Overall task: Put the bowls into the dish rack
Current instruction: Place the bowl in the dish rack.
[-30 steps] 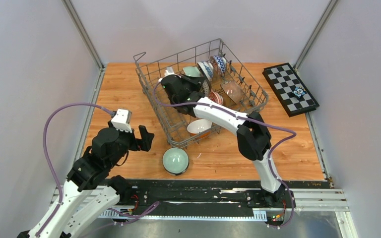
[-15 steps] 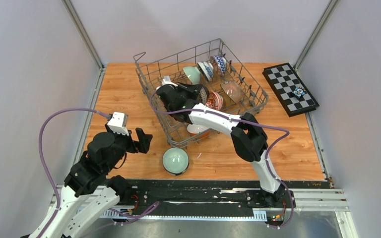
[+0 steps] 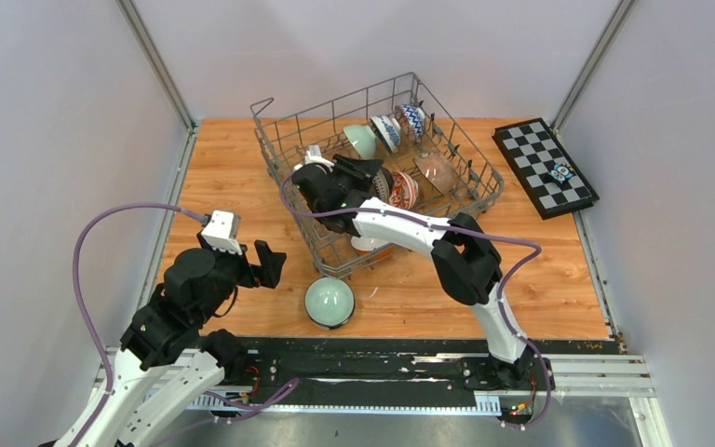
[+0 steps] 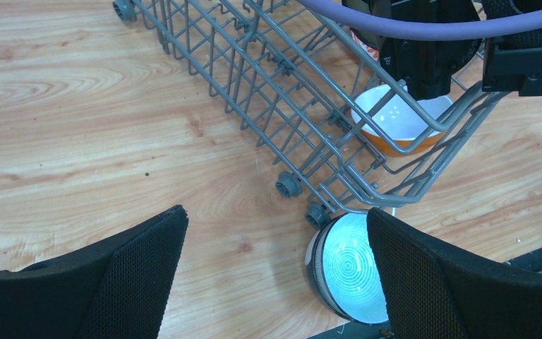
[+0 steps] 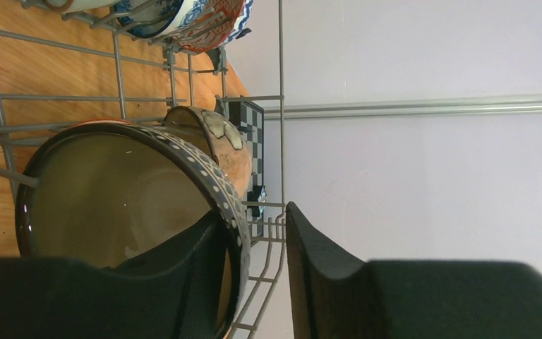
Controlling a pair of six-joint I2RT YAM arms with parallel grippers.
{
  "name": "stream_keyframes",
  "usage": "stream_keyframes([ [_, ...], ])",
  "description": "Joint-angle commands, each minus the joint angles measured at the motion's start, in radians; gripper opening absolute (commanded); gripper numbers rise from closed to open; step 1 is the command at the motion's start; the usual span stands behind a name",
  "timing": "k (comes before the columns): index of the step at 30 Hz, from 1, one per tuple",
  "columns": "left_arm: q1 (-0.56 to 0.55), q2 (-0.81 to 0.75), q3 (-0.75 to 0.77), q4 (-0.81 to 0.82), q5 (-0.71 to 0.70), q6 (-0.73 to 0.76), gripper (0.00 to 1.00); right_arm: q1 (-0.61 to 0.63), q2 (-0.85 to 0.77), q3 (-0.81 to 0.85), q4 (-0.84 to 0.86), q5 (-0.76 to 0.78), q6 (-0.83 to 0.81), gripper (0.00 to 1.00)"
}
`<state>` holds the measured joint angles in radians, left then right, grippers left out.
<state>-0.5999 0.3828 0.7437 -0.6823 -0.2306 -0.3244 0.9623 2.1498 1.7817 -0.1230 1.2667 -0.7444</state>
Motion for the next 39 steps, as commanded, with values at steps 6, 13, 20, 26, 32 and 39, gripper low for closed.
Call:
stream_keyframes([
  [6,-0.004,-0.010,-0.013,0.019,0.004,0.015,1.00,0.065,-0.016,-0.014,-0.149,0.008,0.065,0.52],
  [13,-0.004,-0.009,-0.014,0.018,0.002,0.015,1.00,0.090,-0.060,0.053,-0.413,-0.078,0.306,0.69],
  [20,-0.003,-0.004,-0.014,0.018,-0.004,0.015,1.00,0.077,-0.199,0.038,-0.589,-0.351,0.553,0.75],
  [26,-0.003,0.008,-0.013,0.014,-0.011,0.011,1.00,0.049,-0.270,0.058,-0.660,-0.542,0.629,0.77],
  [32,-0.004,0.006,-0.012,0.006,-0.033,0.005,1.00,0.002,-0.365,0.071,-0.736,-0.661,0.667,0.78],
  [39,-0.004,0.011,-0.012,0.007,-0.033,0.005,1.00,-0.116,-0.534,0.003,-0.854,-0.905,0.737,0.73],
])
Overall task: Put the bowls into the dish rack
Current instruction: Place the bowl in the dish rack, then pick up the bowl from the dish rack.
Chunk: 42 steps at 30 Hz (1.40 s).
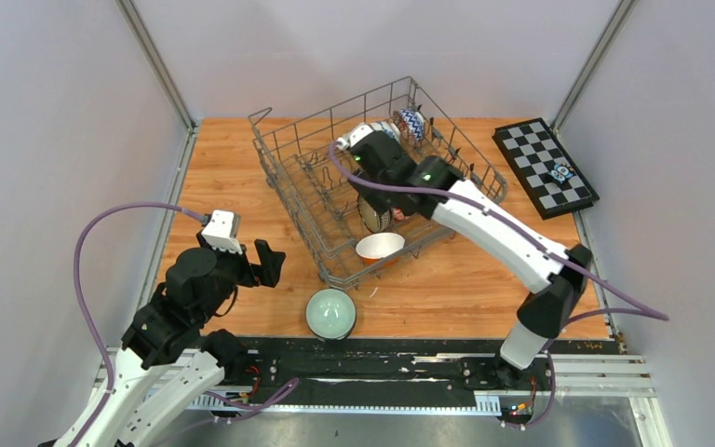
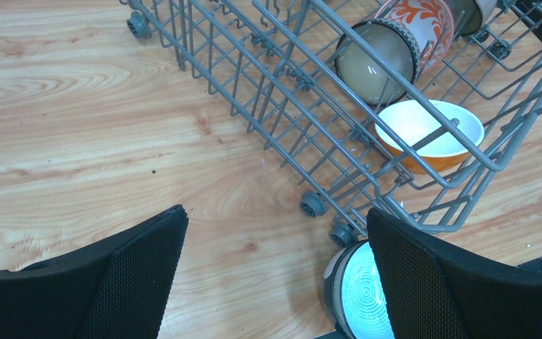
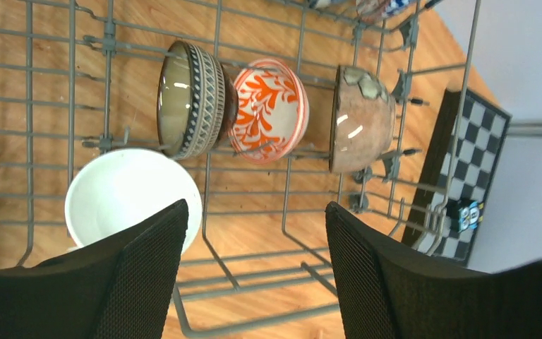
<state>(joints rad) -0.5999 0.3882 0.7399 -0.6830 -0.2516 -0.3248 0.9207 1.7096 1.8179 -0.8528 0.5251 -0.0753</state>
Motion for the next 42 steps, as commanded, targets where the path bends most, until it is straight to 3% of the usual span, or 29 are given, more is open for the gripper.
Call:
stream_keyframes([
  [1,-0.004,0.007,-0.008,0.007,-0.011,0.006,1.00,-0.098,-0.112,-0.044,-0.144,-0.198,0.098,0.71],
  [8,-0.003,0.010,-0.010,0.010,-0.002,0.006,1.00,-0.223,-0.104,-0.140,-0.204,-0.370,0.146,0.69],
  [17,-0.004,-0.006,-0.013,0.017,0.029,0.012,1.00,-0.323,0.041,-0.127,-0.226,-0.636,0.174,0.68],
  [25,-0.004,-0.014,-0.016,0.027,0.064,0.018,1.00,-0.341,0.224,-0.049,-0.294,-0.703,0.177,0.66],
  [33,-0.003,-0.031,-0.019,0.035,0.083,0.023,1.00,-0.343,0.288,-0.083,-0.303,-0.719,0.190,0.59],
  [38,-0.004,-0.043,-0.020,0.037,0.089,0.026,1.00,-0.343,0.307,-0.117,-0.314,-0.773,0.187,0.52],
  [42,-0.004,-0.053,-0.020,0.039,0.090,0.026,1.00,-0.346,0.308,-0.136,-0.315,-0.822,0.192,0.37],
])
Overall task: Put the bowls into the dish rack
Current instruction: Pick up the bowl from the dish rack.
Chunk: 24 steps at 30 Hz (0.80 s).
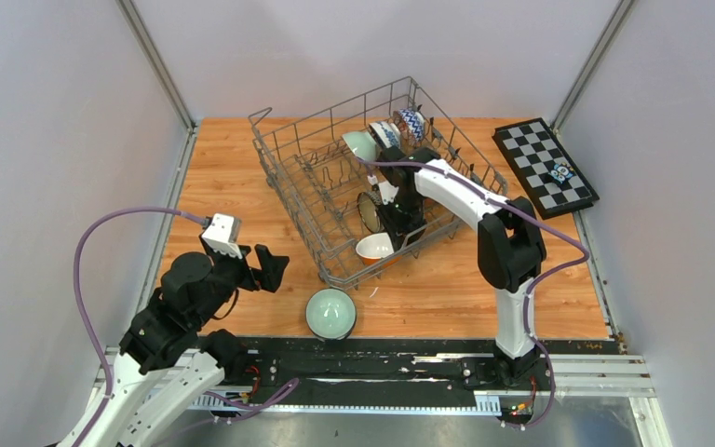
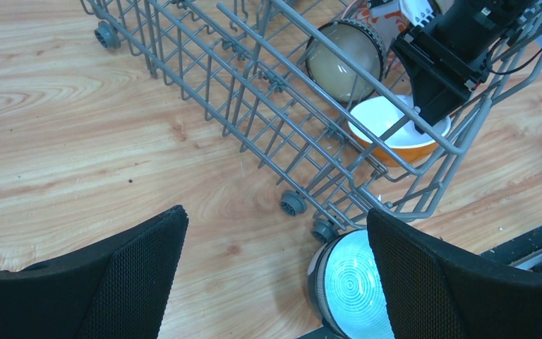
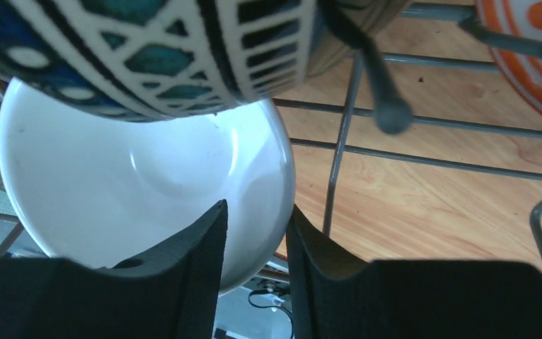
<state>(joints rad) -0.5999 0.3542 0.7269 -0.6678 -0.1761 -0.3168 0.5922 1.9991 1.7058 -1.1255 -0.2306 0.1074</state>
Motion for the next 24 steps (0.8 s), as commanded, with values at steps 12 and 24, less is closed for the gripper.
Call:
stream_keyframes([
  [12,-0.004,-0.026,-0.009,0.023,0.007,0.018,1.00,-0.024,-0.007,0.108,-0.131,-0.084,0.018,0.03],
  [24,-0.003,0.023,0.016,0.038,0.017,0.007,1.00,-0.008,-0.123,0.263,-0.182,-0.020,0.026,0.03],
])
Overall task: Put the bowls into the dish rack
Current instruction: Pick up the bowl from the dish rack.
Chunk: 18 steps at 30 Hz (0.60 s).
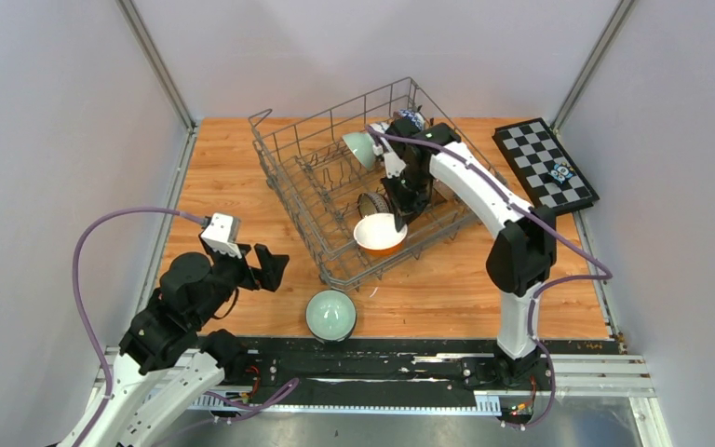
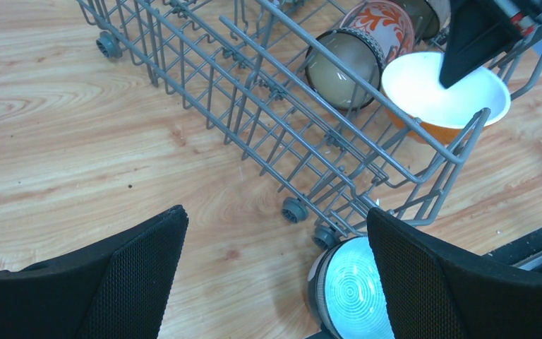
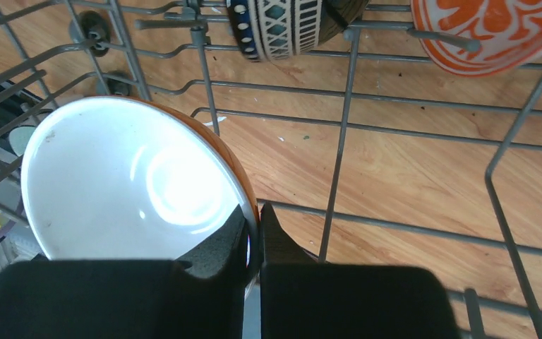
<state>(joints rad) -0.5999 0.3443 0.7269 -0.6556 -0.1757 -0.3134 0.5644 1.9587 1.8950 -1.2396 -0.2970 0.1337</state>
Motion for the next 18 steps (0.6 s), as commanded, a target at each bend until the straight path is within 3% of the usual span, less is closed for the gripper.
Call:
stream_keyframes([
  [1,-0.004,0.050,0.030,0.023,0.020,-0.011,1.00,0.020,-0.100,0.094,-0.063,0.074,0.005,0.03],
  [10,-0.003,0.282,0.241,0.045,0.083,-0.160,1.00,0.025,-0.347,0.113,0.031,0.399,0.039,0.03],
  [14,-0.002,0.410,0.270,0.091,0.117,-0.233,1.00,0.031,-0.484,0.046,0.083,0.485,0.037,0.03],
  [18,-0.003,0.540,0.293,0.125,0.113,-0.268,0.94,0.032,-0.638,-0.057,0.154,0.518,0.037,0.03],
])
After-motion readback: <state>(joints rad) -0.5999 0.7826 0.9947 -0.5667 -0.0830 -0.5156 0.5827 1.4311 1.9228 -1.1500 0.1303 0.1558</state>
